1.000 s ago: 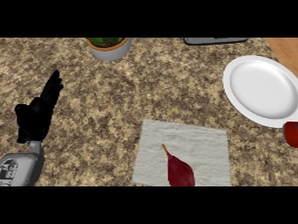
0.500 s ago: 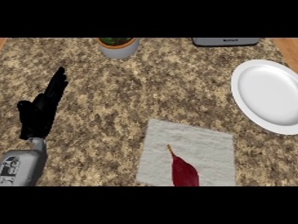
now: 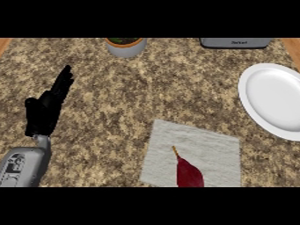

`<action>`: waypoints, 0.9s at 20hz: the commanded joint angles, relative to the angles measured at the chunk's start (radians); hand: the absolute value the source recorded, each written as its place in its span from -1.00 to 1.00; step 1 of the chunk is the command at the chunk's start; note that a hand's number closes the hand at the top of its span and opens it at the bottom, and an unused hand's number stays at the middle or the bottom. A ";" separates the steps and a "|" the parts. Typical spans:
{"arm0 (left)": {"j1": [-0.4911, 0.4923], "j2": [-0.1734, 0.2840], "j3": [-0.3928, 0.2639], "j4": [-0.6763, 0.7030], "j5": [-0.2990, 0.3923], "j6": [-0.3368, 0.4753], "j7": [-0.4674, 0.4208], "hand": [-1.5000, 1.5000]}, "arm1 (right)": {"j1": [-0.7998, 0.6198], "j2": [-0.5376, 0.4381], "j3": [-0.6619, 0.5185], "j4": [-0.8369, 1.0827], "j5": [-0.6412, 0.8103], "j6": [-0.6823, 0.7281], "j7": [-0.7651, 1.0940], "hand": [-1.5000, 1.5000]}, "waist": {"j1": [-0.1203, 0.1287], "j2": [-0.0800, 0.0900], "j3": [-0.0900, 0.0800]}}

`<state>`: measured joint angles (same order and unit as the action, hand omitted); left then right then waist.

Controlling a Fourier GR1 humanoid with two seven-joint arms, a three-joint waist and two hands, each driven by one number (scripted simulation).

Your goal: Pick the can from the placemat and place it in the plate

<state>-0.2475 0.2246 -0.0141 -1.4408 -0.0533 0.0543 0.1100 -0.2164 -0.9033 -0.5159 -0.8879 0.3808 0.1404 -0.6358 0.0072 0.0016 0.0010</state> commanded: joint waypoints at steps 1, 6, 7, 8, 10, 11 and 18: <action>-0.002 -0.001 0.005 0.006 0.003 -0.018 -0.010 0.00 | -0.136 0.041 0.083 0.066 0.031 0.020 0.069 1.00 | 0.011 0.002 -0.001; -0.046 -0.025 0.013 0.076 -0.005 -0.013 -0.032 0.00 | -0.278 0.148 0.177 0.087 0.081 -0.014 0.128 1.00 | 0.008 0.003 -0.001; -0.001 -0.039 -0.001 0.050 -0.022 0.007 -0.032 0.00 | -0.256 0.181 0.189 0.101 0.097 -0.048 0.097 1.00 | 0.007 0.002 -0.001; -0.009 -0.012 0.027 0.034 -0.011 -0.015 -0.034 0.00 | -0.243 0.176 0.192 0.086 0.099 -0.037 0.113 1.00 | 0.001 0.000 -0.001; -0.018 -0.031 0.003 -0.015 -0.012 -0.004 0.058 0.00 | -0.312 0.194 0.246 0.098 0.157 -0.050 0.201 1.00 | 0.008 0.000 -0.001; -0.036 -0.022 0.019 0.052 -0.014 -0.014 -0.028 0.00 | -0.322 0.231 0.281 0.124 0.221 -0.150 0.196 1.00 | 0.012 0.004 -0.001; -0.026 -0.047 -0.003 0.012 -0.032 -0.002 0.012 0.00 | -0.432 0.313 0.334 0.329 0.316 -0.182 0.312 1.00 | 0.015 0.004 0.000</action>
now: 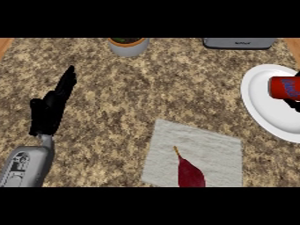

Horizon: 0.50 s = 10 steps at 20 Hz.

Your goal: Pick the can from the placemat and place it in the plate

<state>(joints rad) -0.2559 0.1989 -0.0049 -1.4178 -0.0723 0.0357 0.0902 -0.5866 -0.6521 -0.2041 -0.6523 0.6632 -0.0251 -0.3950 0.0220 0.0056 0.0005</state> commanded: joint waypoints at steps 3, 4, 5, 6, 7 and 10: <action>-0.026 0.010 0.005 -0.043 -0.001 -0.009 0.056 0.00 | -0.082 0.138 0.000 0.193 0.012 -0.051 0.052 -1.00 | 0.011 0.003 0.002; 0.025 0.017 0.017 -0.012 0.004 -0.020 -0.024 0.00 | -0.124 0.100 -0.032 0.259 -0.008 -0.015 0.027 -1.00 | 0.019 0.007 0.002; -0.028 0.002 0.010 -0.003 -0.003 -0.010 0.031 0.00 | -0.129 0.133 -0.022 0.279 0.007 -0.054 0.028 -1.00 | 0.007 0.005 0.001; -0.021 0.026 0.042 0.021 0.023 -0.041 -0.013 0.00 | -0.119 0.111 -0.042 0.312 -0.005 -0.072 -0.049 -1.00 | 0.004 0.004 0.001; -0.025 -0.006 -0.004 -0.014 -0.014 -0.010 0.032 0.00 | -0.139 0.101 -0.052 0.369 0.000 -0.088 -0.068 -1.00 | 0.013 0.008 0.002; -0.026 0.006 0.016 -0.020 -0.003 -0.019 0.029 0.00 | -0.171 0.126 -0.086 0.369 -0.053 -0.027 -0.084 -1.00 | 0.008 0.005 0.002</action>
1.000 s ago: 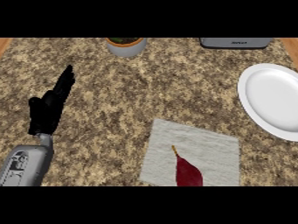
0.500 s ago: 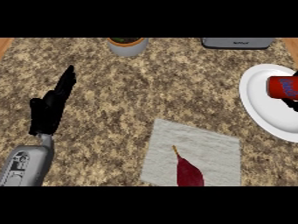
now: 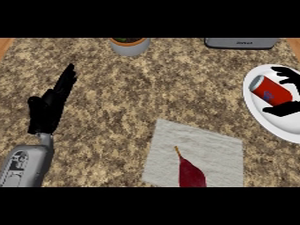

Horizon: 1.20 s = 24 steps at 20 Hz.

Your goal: Pick the can from the placemat and place it in the plate

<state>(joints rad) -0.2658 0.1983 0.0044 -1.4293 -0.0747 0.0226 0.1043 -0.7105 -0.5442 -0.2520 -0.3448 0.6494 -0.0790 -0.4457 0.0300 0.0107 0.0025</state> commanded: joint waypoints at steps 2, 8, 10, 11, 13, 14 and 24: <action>-0.010 -0.008 0.009 0.012 0.005 -0.001 0.001 0.00 | -0.032 0.013 -0.094 0.048 -0.107 0.064 -0.107 -1.00 | -0.008 0.000 0.000; -0.020 0.004 0.025 0.010 -0.001 0.007 0.011 0.00 | -0.012 -0.088 -0.274 0.065 -0.286 0.134 -0.148 -1.00 | -0.023 -0.003 0.000; 0.022 -0.041 -0.023 -0.062 -0.028 0.040 0.043 0.00 | -0.013 -0.132 -0.323 0.075 -0.334 0.163 -0.132 -1.00 | -0.016 -0.006 0.001; 0.029 -0.013 0.008 -0.014 -0.005 0.006 -0.009 0.00 | -0.032 -0.135 -0.323 0.078 -0.337 0.161 -0.089 -1.00 | -0.017 -0.005 -0.001; 0.000 -0.016 0.014 0.035 -0.023 0.022 -0.028 0.00 | 0.012 -0.182 -0.365 0.091 -0.372 0.164 -0.133 -1.00 | -0.021 -0.001 0.000; -0.010 -0.009 0.013 0.035 -0.014 0.006 -0.005 0.00 | 0.018 -0.248 -0.392 0.094 -0.400 0.230 -0.117 -1.00 | -0.029 -0.003 0.000; 0.019 -0.030 -0.004 -0.025 -0.023 0.011 0.019 0.00 | 0.230 -0.415 -0.441 0.175 -0.446 0.427 -0.261 -1.00 | -0.009 0.000 0.003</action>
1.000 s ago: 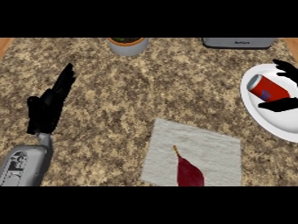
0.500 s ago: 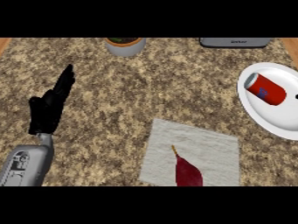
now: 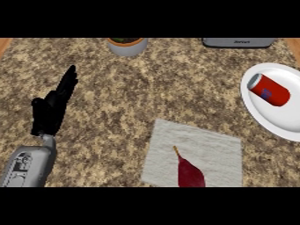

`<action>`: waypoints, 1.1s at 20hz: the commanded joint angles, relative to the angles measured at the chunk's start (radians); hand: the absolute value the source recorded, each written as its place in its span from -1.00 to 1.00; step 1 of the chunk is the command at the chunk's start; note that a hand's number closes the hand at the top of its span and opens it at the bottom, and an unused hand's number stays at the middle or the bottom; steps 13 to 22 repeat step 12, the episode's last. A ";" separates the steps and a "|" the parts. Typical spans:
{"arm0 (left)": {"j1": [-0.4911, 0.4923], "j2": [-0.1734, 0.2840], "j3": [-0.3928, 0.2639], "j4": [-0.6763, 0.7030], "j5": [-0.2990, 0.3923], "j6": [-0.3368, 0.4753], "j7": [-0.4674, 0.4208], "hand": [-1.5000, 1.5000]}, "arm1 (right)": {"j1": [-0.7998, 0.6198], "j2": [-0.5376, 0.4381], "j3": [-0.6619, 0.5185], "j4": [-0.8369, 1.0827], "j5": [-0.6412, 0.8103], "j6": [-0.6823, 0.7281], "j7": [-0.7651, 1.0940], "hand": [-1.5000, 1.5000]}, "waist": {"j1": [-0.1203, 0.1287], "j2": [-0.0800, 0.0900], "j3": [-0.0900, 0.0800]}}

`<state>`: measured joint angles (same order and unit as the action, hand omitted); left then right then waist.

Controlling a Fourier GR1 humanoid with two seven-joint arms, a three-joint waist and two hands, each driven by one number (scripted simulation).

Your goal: Pick the can from the placemat and place it in the plate

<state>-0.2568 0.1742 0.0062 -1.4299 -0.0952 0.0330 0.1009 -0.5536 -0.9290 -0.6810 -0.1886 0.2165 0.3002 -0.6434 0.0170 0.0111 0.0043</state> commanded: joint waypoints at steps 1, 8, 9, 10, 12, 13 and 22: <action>-0.004 0.008 0.013 -0.024 0.019 -0.016 0.017 0.00 | 0.102 -0.051 -0.020 0.032 -0.016 0.079 -0.083 -1.00 | 0.006 0.003 0.004; 0.000 0.010 0.011 0.012 0.014 -0.030 -0.024 0.00 | 0.125 -0.081 -0.024 0.042 -0.016 0.105 -0.098 -1.00 | 0.015 0.007 0.005; -0.018 -0.022 -0.008 0.006 -0.007 0.005 -0.007 0.00 | 0.137 -0.069 -0.027 0.045 -0.020 0.112 -0.115 -1.00 | 0.010 0.006 0.006; -0.028 0.009 0.017 0.014 0.000 -0.008 -0.009 0.00 | 0.128 -0.099 -0.045 0.045 -0.038 0.127 -0.100 -1.00 | 0.009 0.005 0.005; -0.014 -0.009 0.000 0.016 -0.006 -0.005 -0.013 0.00 | 0.135 -0.101 -0.033 0.039 -0.026 0.128 -0.101 -1.00 | 0.012 0.006 0.006; -0.014 -0.009 0.000 0.016 -0.006 -0.005 -0.013 0.00 | 0.135 -0.101 -0.033 0.039 -0.026 0.128 -0.101 -1.00 | 0.012 0.006 0.006; -0.014 -0.009 0.000 0.016 -0.006 -0.005 -0.013 0.00 | 0.135 -0.101 -0.033 0.039 -0.026 0.128 -0.101 -1.00 | 0.012 0.006 0.006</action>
